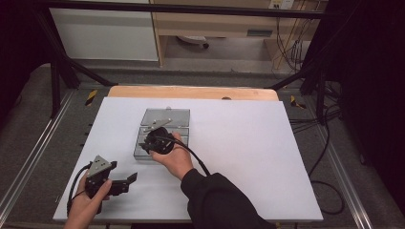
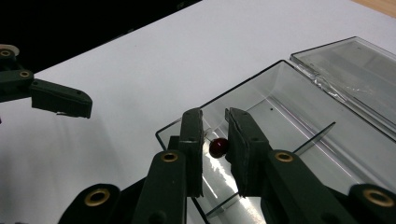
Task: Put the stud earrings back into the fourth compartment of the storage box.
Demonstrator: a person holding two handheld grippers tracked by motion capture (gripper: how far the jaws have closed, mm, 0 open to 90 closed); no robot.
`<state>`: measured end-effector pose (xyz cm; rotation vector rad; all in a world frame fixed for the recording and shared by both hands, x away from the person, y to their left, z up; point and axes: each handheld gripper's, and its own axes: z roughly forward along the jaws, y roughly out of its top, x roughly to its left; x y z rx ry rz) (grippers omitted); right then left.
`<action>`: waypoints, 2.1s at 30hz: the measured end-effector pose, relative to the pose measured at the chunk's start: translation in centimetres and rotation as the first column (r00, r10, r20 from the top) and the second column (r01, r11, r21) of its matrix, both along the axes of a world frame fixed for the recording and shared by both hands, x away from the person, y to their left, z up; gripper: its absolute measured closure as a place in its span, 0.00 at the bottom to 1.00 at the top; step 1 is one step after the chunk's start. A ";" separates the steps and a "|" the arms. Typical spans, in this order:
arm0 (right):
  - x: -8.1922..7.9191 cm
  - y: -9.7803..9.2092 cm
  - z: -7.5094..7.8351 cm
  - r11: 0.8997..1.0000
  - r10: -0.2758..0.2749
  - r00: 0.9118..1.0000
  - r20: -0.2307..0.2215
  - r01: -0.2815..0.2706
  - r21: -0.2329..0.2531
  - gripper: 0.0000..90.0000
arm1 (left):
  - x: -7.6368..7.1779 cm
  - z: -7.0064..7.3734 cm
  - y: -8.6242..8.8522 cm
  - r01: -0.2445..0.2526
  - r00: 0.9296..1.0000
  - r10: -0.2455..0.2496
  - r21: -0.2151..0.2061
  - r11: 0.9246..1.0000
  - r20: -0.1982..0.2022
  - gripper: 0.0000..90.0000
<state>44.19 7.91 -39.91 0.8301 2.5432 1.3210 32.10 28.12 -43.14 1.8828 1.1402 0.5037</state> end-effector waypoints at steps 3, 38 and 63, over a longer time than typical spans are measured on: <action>0.2 0.0 -0.2 1.000 -0.013 1.000 -0.013 0.013 -0.004 0.77 | 0.0 0.0 0.0 0.000 1.000 0.000 0.000 1.000 0.000 0.09; -0.2 -1.8 2.0 0.997 -0.076 0.997 0.016 0.075 0.029 0.24 | 0.0 0.0 -0.1 0.003 1.000 -0.003 -0.001 1.000 0.000 0.09; -2.8 -16.1 5.5 0.969 -0.177 0.978 0.110 0.153 0.195 0.10 | -0.6 0.3 -0.1 -0.008 1.000 0.009 -0.043 0.999 0.014 0.09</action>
